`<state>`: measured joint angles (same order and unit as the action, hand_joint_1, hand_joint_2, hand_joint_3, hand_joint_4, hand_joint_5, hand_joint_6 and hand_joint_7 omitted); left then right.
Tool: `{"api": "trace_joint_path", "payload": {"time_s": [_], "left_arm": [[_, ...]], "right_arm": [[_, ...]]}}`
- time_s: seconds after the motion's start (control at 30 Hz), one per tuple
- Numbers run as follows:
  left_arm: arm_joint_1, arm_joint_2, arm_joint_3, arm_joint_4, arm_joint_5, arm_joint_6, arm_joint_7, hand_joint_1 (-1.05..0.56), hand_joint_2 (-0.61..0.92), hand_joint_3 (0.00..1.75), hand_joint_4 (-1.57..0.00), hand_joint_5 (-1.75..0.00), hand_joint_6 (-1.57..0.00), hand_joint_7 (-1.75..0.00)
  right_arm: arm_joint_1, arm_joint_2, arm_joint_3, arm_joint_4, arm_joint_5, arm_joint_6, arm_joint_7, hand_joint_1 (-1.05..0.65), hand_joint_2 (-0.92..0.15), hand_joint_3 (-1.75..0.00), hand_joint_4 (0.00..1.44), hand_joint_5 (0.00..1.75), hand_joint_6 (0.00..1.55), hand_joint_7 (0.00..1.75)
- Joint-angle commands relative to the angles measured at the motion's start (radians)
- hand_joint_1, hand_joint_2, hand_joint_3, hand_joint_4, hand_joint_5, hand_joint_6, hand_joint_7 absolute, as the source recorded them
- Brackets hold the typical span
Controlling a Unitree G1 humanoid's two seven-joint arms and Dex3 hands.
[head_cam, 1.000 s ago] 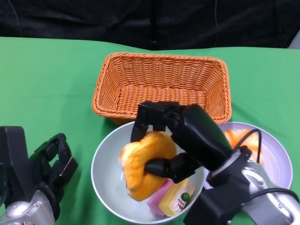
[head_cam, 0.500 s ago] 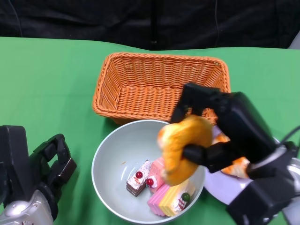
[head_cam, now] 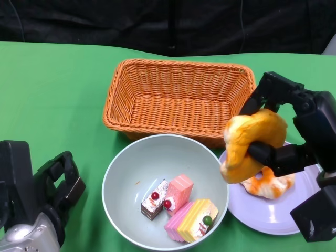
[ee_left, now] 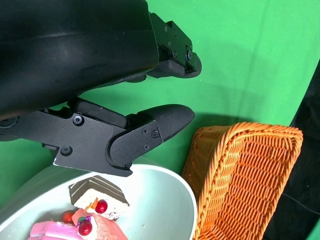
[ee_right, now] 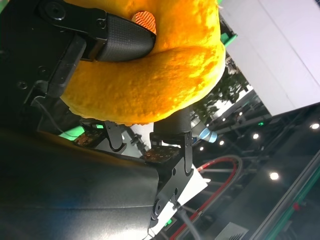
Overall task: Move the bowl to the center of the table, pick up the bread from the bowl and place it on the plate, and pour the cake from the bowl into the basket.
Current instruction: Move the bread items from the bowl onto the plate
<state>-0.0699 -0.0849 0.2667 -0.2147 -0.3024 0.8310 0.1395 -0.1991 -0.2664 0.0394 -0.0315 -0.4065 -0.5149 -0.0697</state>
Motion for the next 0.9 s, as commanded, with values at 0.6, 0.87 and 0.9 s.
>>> {"api": "trace_joint_path", "payload": {"time_s": [0.6, 0.87, 0.9], "left_arm": [[-0.001, 0.026, 0.007, -0.016, -0.006, -0.005, -0.005, -0.53, 0.92, 0.80, 0.00, -0.67, -0.28, -0.01], [-0.001, 0.025, -0.001, -0.032, -0.001, 0.009, 0.007, -0.52, 0.92, 0.80, 0.00, -0.60, -0.27, -0.01], [0.001, 0.026, -0.002, -0.033, -0.003, 0.008, 0.004, -0.52, 0.92, 0.80, 0.00, -0.61, -0.27, -0.01]], "right_arm": [[0.071, -0.117, -0.028, 0.041, -0.122, 0.192, 0.031, -0.21, -0.33, -1.46, 0.91, 1.75, 0.72, 1.66], [0.024, -0.140, 0.015, 0.135, -0.132, 0.229, 0.079, -0.23, -0.39, -1.37, 0.89, 1.75, 0.86, 1.25], [0.023, -0.142, 0.020, 0.139, -0.128, 0.249, 0.098, -0.22, -0.39, -1.35, 0.89, 1.75, 0.88, 1.18]]}}
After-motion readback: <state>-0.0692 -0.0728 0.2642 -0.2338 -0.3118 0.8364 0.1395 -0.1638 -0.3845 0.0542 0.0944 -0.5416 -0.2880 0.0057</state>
